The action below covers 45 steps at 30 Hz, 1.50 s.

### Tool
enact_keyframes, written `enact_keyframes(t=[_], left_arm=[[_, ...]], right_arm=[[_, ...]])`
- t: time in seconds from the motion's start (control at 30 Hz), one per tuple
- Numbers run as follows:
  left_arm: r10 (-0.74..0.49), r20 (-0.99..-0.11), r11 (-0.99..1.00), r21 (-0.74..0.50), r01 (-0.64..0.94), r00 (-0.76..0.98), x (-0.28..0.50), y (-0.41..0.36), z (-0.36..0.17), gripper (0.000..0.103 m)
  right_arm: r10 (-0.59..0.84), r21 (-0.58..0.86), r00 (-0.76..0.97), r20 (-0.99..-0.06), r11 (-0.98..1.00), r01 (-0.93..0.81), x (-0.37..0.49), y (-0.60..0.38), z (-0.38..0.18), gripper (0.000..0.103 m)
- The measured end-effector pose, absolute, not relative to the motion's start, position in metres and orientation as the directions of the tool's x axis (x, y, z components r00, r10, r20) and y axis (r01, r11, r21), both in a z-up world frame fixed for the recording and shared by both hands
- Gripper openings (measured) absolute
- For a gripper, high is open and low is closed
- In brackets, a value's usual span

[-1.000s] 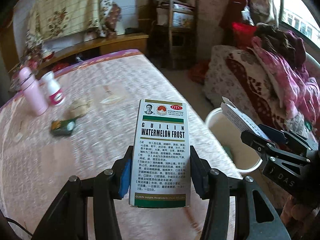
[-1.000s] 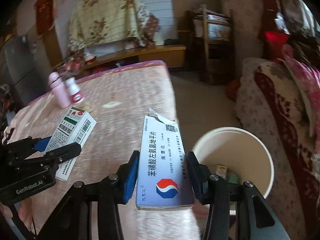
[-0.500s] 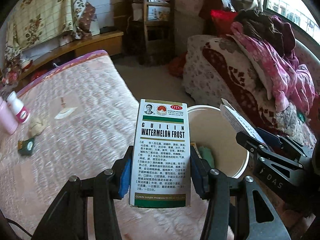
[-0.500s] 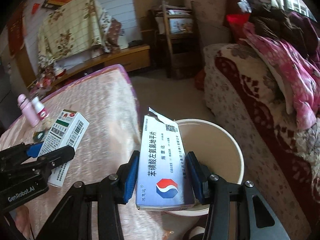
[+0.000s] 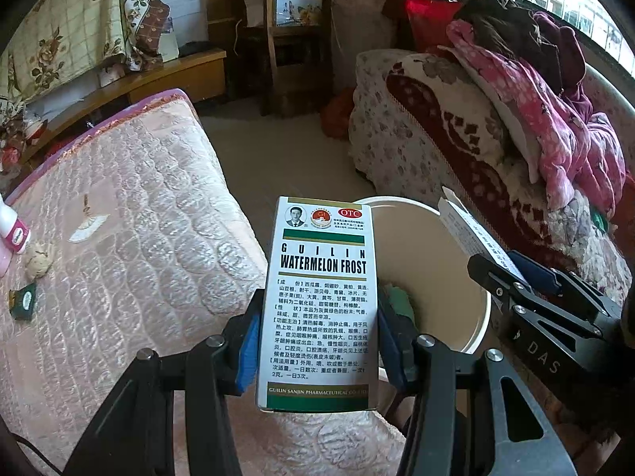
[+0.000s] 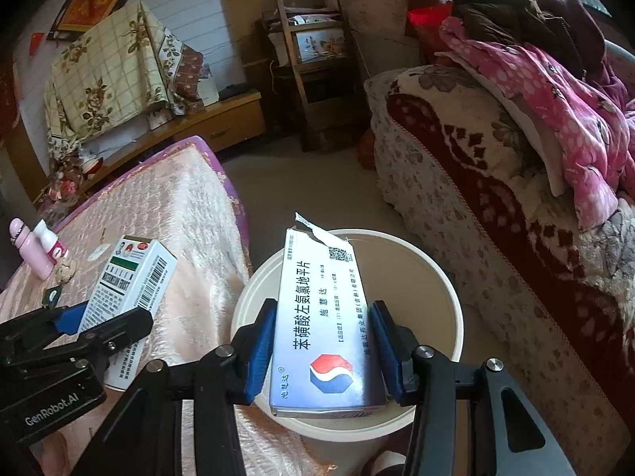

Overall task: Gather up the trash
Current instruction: 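Carry both boxes over the cream bucket, then open the right tool to drop the pill box while the left tool holds its box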

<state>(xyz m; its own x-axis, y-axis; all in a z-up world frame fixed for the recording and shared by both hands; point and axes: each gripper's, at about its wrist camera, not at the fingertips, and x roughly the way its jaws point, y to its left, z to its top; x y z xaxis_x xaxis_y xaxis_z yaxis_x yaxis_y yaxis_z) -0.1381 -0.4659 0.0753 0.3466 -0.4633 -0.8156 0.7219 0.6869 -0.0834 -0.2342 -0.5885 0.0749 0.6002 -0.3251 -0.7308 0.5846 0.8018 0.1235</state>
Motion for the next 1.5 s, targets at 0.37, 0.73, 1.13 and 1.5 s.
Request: enact_keyframes(t=[0.37,0.73,1.13,1.5], left_arm=[[-0.446,-0.832,0.678,-0.072,0.732,0.331,-0.135,-0.484,0.059,0.053],[-0.434,-0.837,0.676,-0.057,0.735,0.334,-0.134,-0.494,0.049,0.053],[-0.441,-0.835,0.675,-0.067,0.734,0.329,-0.129,-0.499,0.042,0.053],[-0.465,-0.837,0.665,-0.115,0.738,0.289,-0.122,-0.499,0.033,0.054]], right_arm=[[-0.345,0.133,0.577,-0.74,0.766,0.629,-0.236,-0.605,0.063,0.05],[-0.354,0.145,0.562,-0.747,0.739,0.658,-0.237,-0.615,0.058,0.05],[-0.36,0.16,0.553,-0.751,0.713,0.682,-0.237,-0.625,0.052,0.051],[-0.363,0.174,0.553,-0.75,0.698,0.694,-0.238,-0.632,0.049,0.054]])
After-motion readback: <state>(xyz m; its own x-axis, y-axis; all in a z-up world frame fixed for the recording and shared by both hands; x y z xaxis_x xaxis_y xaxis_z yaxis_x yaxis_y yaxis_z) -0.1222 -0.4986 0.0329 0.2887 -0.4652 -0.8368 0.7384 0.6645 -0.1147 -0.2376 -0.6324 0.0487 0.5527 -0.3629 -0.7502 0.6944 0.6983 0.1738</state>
